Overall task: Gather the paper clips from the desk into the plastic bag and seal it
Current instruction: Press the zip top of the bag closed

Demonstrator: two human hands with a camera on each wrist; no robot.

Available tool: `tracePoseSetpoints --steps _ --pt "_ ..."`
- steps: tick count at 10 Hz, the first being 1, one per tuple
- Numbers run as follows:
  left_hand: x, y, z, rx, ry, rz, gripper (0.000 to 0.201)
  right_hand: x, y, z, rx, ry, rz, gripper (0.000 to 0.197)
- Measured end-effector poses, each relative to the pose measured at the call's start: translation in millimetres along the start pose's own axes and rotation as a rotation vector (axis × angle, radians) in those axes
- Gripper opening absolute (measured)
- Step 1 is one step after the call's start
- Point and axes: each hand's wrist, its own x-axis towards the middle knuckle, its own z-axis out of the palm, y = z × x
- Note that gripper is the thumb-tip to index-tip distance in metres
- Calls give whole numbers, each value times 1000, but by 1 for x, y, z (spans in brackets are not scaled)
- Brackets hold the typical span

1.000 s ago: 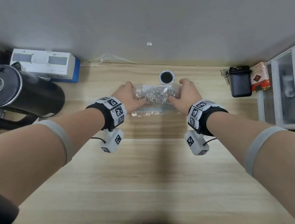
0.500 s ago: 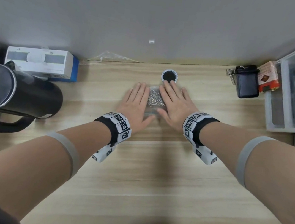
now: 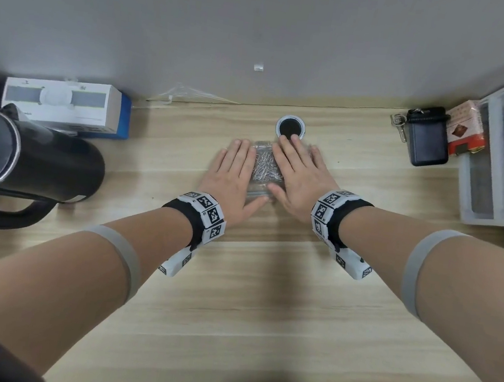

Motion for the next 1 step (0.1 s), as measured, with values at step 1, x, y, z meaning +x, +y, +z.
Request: tracePoseSetpoints --steps 1 --pt "-8 -6 -14 -71 86 0 90 -4 0 -13 53 70 6 77"
